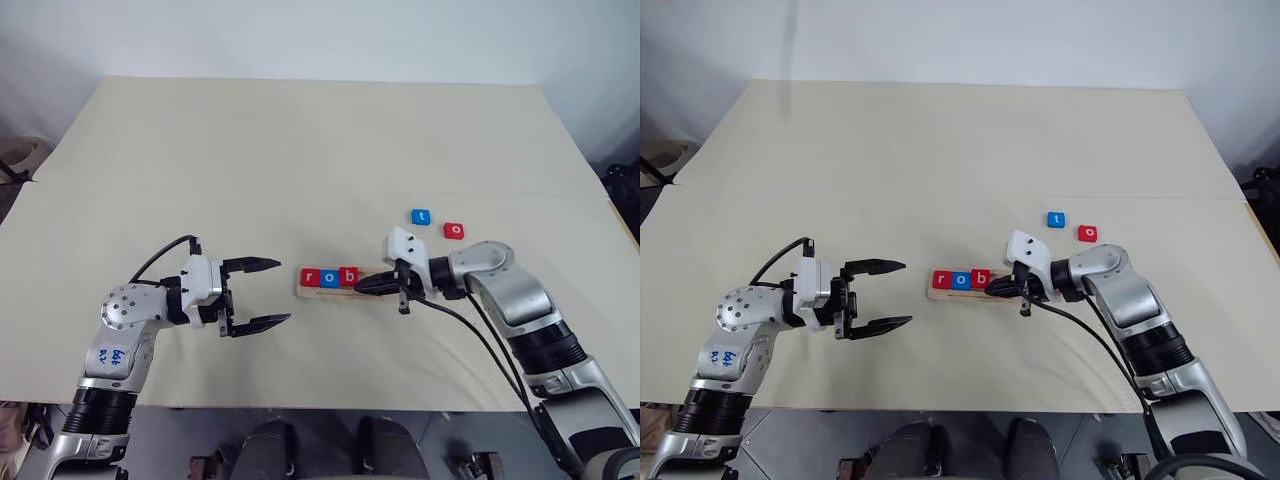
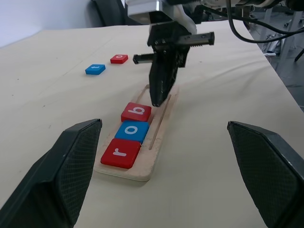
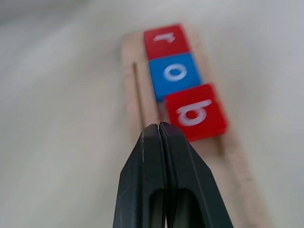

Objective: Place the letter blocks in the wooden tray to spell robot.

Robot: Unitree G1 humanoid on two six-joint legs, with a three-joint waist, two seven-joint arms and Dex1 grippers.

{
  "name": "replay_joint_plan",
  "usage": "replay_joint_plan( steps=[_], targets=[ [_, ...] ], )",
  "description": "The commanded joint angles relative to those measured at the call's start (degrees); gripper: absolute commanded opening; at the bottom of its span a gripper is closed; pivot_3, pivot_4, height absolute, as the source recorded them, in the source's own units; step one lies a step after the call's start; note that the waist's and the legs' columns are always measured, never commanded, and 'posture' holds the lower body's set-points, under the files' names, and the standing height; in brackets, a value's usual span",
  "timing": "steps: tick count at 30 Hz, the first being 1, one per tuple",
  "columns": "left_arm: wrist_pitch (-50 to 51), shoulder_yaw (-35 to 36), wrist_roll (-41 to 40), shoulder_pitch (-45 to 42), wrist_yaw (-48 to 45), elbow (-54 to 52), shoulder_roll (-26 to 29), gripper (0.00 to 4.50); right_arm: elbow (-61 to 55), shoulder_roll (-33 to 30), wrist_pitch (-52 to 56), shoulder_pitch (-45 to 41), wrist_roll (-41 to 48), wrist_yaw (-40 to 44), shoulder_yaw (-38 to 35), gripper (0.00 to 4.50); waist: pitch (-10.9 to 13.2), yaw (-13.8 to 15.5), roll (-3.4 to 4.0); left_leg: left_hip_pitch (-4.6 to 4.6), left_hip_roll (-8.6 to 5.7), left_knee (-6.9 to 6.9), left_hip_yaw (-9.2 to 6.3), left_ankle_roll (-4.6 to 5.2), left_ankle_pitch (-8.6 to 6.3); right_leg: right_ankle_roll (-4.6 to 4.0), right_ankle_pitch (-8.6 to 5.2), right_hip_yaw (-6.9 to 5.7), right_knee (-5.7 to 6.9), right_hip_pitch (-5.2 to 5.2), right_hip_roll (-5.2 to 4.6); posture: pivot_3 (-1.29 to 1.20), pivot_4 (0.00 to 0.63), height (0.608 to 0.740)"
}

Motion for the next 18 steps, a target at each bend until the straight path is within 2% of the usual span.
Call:
replay_joint_plan(
  steps=[1, 7, 18],
  targets=[
    [-0.9, 0.7, -0.5, 0.3, 0.0, 0.0, -0.2, 4.5, 1.9, 0.7, -2.4, -2.7, 0.0, -2.5, -2.7, 0.04, 0.0, 0.0, 0.0, 0.0, 0.0, 0.0, 0.0, 0.0, 0.0, 0.0, 0.0, 0.0, 0.0, 0.0, 0.0, 0.0, 0.15, 0.74],
    [-0.9, 0.4, -0.5, -0.1, 0.0, 0.1, -0.5, 4.5, 7.1, 3.6, -6.5, -3.4, -2.7, -4.7, -0.5, 0.04, 0.0, -0.1, 0.0, -0.01, -0.01, 0.0, 0.01, 0.0, 0.0, 0.0, 0.0, 0.0, -0.01, 0.0, 0.0, 0.0, 0.15, 0.74],
    [-0.8, 0.8, -0.3, -0.1, 0.2, 0.0, -0.4, 4.5, 6.3, 3.7, -6.6, -2.2, -2.4, -2.3, 0.8, 0.04, 0.0, -0.1, 0.0, -0.01, 0.0, 0.0, -0.01, 0.0, 0.0, 0.0, 0.0, -0.02, 0.01, 0.0, 0.0, 0.0, 0.15, 0.74]
  ],
)
